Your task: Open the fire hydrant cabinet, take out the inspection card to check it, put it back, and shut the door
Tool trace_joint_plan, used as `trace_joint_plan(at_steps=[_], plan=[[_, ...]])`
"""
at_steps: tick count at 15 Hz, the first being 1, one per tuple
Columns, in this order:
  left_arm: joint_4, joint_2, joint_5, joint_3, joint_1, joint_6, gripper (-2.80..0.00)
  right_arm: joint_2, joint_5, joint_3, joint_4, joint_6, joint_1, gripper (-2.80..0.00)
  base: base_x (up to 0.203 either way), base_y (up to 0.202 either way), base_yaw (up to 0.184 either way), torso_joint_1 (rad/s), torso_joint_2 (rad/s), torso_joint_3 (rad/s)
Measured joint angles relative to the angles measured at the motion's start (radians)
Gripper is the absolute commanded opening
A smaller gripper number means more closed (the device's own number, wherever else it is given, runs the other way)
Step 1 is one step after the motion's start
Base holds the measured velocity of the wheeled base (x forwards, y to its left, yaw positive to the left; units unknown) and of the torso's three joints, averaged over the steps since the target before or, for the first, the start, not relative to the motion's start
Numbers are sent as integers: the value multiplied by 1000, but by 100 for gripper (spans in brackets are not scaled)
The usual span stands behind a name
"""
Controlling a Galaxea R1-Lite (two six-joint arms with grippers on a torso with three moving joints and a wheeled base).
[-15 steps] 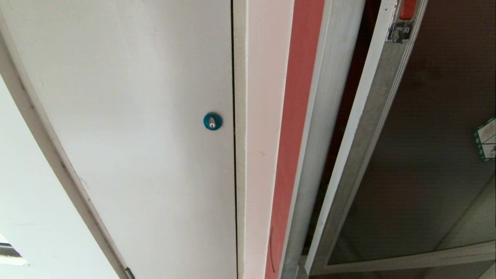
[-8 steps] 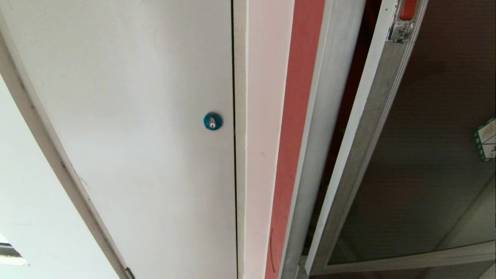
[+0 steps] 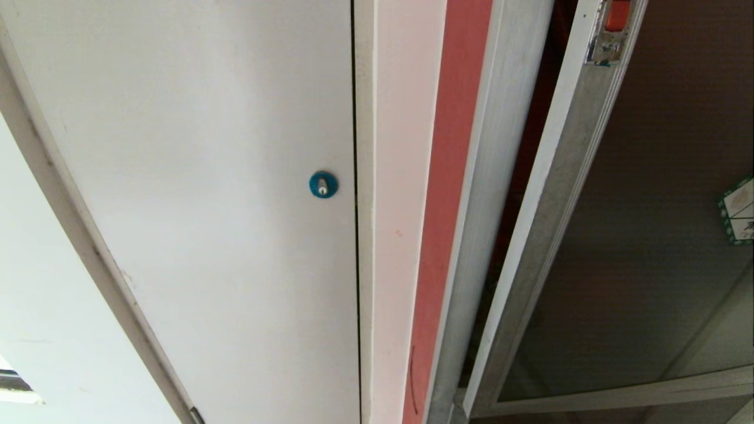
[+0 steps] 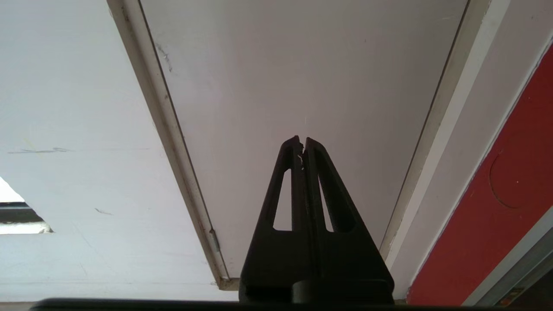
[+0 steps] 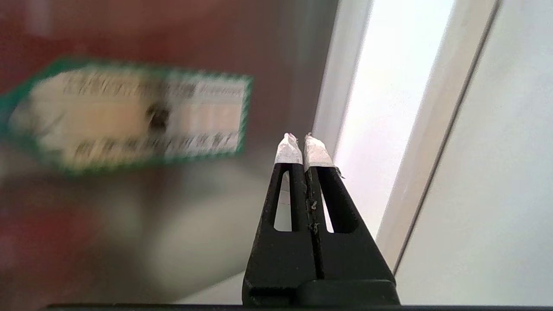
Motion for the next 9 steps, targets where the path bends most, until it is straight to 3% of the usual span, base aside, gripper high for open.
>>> trace_joint_plan(at_steps=[4,7,9], plan=[[0,0,0,0,0,0,-280,-181,221,237,12,72,-3,-280,0,0,0,0,0,0],[0,0,0,0,0,0,-280,-252,424,452,-2,253,-3,-280,0,0,0,0,0,0],[0,0,0,0,0,0,-280,-271,513,565,-36,318,-3,-280,0,0,0,0,0,0]])
